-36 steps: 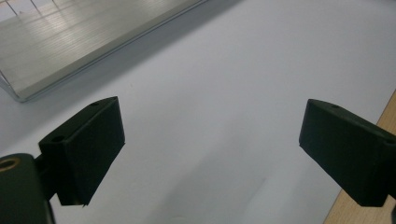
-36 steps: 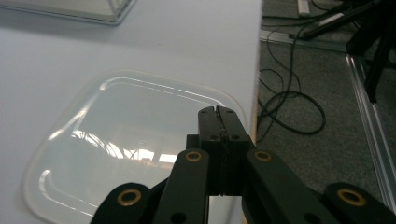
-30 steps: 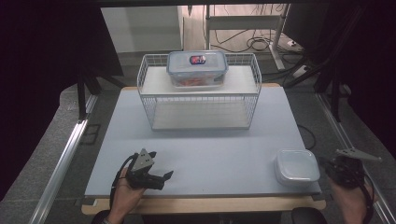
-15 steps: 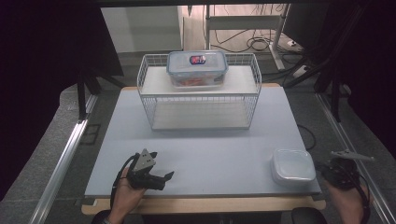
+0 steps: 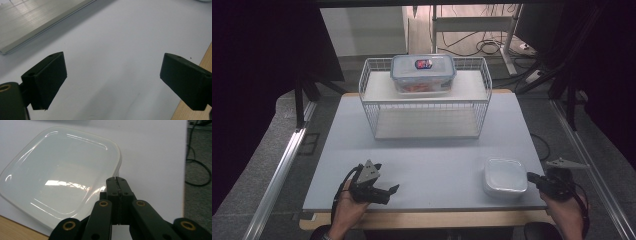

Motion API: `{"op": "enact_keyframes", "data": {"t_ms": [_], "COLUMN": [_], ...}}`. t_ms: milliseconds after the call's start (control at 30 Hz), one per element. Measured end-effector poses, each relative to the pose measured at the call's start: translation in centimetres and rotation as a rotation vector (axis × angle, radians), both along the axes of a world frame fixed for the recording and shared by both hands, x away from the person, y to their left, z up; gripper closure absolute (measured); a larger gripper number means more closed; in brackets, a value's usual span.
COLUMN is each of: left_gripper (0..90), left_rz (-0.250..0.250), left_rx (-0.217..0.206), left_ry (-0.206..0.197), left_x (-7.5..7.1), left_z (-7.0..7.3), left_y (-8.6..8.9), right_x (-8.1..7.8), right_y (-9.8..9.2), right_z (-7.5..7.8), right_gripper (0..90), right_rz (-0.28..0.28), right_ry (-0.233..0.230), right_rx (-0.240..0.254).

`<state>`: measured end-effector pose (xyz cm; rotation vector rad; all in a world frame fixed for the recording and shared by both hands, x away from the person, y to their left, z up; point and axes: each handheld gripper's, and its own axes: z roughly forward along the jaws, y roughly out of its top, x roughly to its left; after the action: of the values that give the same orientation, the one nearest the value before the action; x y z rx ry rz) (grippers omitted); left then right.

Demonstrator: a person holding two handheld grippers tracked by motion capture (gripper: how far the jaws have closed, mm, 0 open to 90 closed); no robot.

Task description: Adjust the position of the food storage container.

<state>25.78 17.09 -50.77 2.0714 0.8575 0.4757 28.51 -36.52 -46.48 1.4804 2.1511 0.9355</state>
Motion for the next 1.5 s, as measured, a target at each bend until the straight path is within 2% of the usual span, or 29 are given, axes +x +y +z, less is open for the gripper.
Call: {"op": "enact_keyframes", "data": {"t_ms": [167, 300, 533, 700, 767, 967, 1167, 1267, 1500], "left_gripper": [6.9, 6.9, 6.7, 6.7, 6.7, 6.7, 6.7, 6.7, 6.6], "left_rz": [-0.004, -0.005, -0.003, -0.006, -0.005, -0.006, -0.004, 0.006, 0.008], "left_rx": [0.007, 0.009, 0.013, 0.024, 0.019, 0.024, 0.019, 0.011, 0.009], "left_ry": [0.003, 0.006, 0.028, 0.032, 0.032, 0.033, 0.041, 0.048, 0.050], "left_x": [0.0, 0.0, 0.2, 0.2, 0.2, 0.2, 0.2, 0.2, 0.3], "left_z": [0.0, -0.1, -0.3, -0.3, -0.3, -0.3, -0.4, -0.4, -0.4], "left_y": [-0.1, -0.1, -0.2, -0.3, -0.3, -0.3, -0.3, -0.3, -0.2], "right_x": [0.2, 0.4, 0.9, 1.2, 1.4, 1.9, 2.7, 3.1, 3.4], "right_y": [1.2, 2.9, 4.9, 5.8, 6.6, 8.0, 10.2, 11.9, 14.1], "right_z": [-0.1, -0.2, -0.3, -0.3, -0.4, -0.4, -0.5, -0.5, -0.7], "right_gripper": [89.5, 89.4, 89.5, 89.5, 89.5, 89.5, 89.5, 89.4, 89.5], "right_rz": [0.048, 0.102, 0.159, 0.189, 0.213, 0.254, 0.311, 0.350, 0.400], "right_ry": [0.007, 0.010, 0.011, 0.014, 0.028, 0.032, 0.038, 0.038, 0.048], "right_rx": [0.017, 0.012, 0.003, 0.005, 0.024, 0.016, 0.010, 0.001, 0.012]}}
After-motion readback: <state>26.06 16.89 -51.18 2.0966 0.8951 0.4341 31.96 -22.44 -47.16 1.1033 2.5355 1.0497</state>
